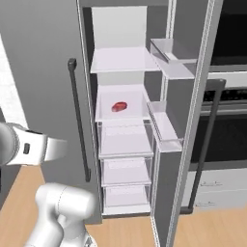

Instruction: Place one carrot and one steak in each tupperware on the nearby counter, to pack two identical lunches.

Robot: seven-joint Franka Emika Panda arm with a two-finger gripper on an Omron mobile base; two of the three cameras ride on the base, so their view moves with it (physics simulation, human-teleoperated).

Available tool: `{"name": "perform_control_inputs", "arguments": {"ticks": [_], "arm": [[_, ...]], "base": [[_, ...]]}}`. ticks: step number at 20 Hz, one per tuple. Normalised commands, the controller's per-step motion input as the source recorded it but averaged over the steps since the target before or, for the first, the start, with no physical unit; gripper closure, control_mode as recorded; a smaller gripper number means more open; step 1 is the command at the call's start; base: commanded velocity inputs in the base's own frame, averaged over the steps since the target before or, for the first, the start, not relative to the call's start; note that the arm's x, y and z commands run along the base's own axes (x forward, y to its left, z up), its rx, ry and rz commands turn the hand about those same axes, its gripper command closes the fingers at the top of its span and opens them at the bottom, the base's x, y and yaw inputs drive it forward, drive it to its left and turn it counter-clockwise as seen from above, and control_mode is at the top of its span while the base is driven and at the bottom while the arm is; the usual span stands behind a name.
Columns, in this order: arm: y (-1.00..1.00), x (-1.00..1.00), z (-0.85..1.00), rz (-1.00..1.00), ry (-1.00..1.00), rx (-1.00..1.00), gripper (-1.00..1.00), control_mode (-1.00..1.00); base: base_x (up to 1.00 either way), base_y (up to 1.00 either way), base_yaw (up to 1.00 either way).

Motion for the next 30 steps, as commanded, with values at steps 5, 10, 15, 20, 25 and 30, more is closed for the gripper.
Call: {"name": "perform_control_inputs", "arguments": {"ticks": [5, 10, 15, 20, 25, 30], "arm": [[0.0, 0.0, 0.0, 0.0, 0.0, 0.0, -1.0, 1.0], [0.0, 0.0, 0.0, 0.0, 0.0, 0.0, -1.0, 1.0], [0.0, 0.0, 0.0, 0.0, 0.0, 0.0, -1.0, 1.0], [0.0, 0.0, 0.0, 0.0, 0.0, 0.0, -1.0, 1.0], [0.0, 0.0, 0.0, 0.0, 0.0, 0.0, -1.0, 1.0], [0.0, 0.0, 0.0, 0.0, 0.0, 0.0, -1.0, 1.0]], "base": [[0.72, -0.14, -0.14], [0.79, -0.04, -0.16], [0.66, -0.25, -0.13], [0.44, -0.43, 0.01], [0.27, -0.23, 0.21], [0.38, -0.02, 0.27]]}}
